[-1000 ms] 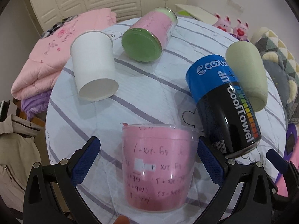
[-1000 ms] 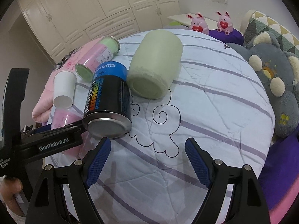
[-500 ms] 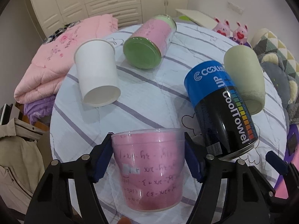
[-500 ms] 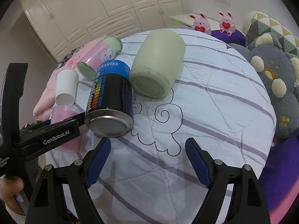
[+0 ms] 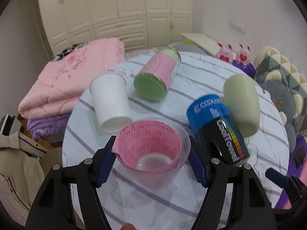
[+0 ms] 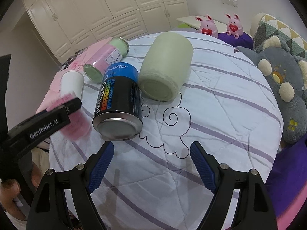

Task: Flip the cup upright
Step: 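Lift the pink cup with the left gripper and rotate it opening-up, then lower the pink cup onto the table and open the left gripper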

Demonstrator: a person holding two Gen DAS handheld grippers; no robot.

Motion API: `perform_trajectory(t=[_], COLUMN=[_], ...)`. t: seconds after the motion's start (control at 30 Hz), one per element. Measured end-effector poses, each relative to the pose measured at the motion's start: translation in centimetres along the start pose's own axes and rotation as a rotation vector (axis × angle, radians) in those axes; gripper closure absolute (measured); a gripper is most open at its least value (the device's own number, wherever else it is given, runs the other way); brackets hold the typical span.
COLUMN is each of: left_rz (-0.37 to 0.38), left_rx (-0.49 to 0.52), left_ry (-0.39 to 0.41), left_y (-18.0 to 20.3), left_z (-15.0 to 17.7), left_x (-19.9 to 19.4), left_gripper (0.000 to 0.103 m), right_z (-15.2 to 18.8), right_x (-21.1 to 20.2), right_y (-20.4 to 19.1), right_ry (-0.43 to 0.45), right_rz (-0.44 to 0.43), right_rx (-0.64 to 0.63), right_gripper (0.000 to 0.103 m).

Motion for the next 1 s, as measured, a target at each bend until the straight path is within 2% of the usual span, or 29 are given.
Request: perform_trajectory(t=[0.3,1.0], left_rz=[-0.01,0.003], left_rx=[-0.005,-0.024], left_ry=[0.055,0.032], left_y=[0.1,-0.8], left_z=[-0.8,0.4], left_x=[1.2,1.7], left_gripper=[0.032,0.031], right_z=[-0.4,-0.5], right_x=[0.5,0.6], right_y=[-0.2,-1.3], right_ry=[0.002,0.008], right_rz=[-0.003,0.015], right_rx=[-0.002,-0.026], right_gripper=[0.02,0.02])
Point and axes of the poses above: each gripper's, at about its wrist camera, not at the fingertips, and x roughly the way its jaws point, y to its right, z to its underside, the point moved 4 cm from there along x, roughly the way its jaws point
